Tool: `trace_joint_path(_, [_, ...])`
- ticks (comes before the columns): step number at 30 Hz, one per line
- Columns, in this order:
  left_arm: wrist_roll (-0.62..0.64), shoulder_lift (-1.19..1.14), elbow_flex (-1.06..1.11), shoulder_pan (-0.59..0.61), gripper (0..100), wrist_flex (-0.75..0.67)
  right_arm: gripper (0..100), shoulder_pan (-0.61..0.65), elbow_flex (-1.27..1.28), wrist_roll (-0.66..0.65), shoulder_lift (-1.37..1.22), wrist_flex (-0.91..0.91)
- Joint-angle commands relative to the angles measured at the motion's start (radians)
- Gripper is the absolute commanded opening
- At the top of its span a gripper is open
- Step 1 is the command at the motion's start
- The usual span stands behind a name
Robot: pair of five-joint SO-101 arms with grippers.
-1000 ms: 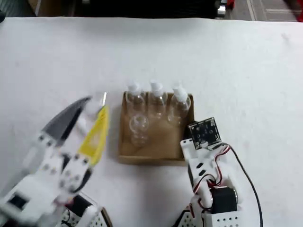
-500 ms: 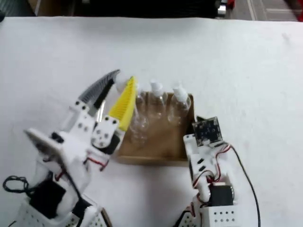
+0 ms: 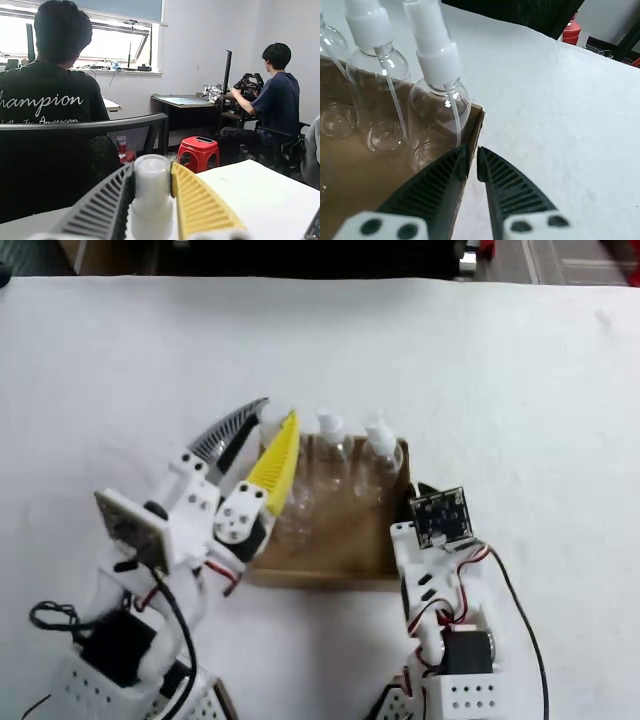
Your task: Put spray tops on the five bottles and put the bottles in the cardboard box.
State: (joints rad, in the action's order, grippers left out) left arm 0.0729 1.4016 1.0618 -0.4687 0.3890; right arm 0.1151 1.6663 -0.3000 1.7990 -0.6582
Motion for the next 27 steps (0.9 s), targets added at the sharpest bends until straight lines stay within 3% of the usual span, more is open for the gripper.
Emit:
trace_joint_path(1, [0.009, -0.004, 0.043, -0.002, 2, -0.137, 1.6, -0.007, 0.011, 0.003, 0.004, 0.027])
trace_joint_path(5, [0.009, -0.007, 0.091, -0.008, 2, -0.239, 1.6, -0.007, 0.011, 0.003, 0.004, 0.027])
trace_joint_path(15, [0.009, -0.143, 0.072, -0.004, 2, -0.236, 1.6, -0.007, 0.012, 0.003, 0.004, 0.027])
trace_joint_path(27, [0.009, -0.119, 0.132, -0.002, 2, -0.229, 1.6, -0.007, 0.014, 0.003, 0.004, 0.027])
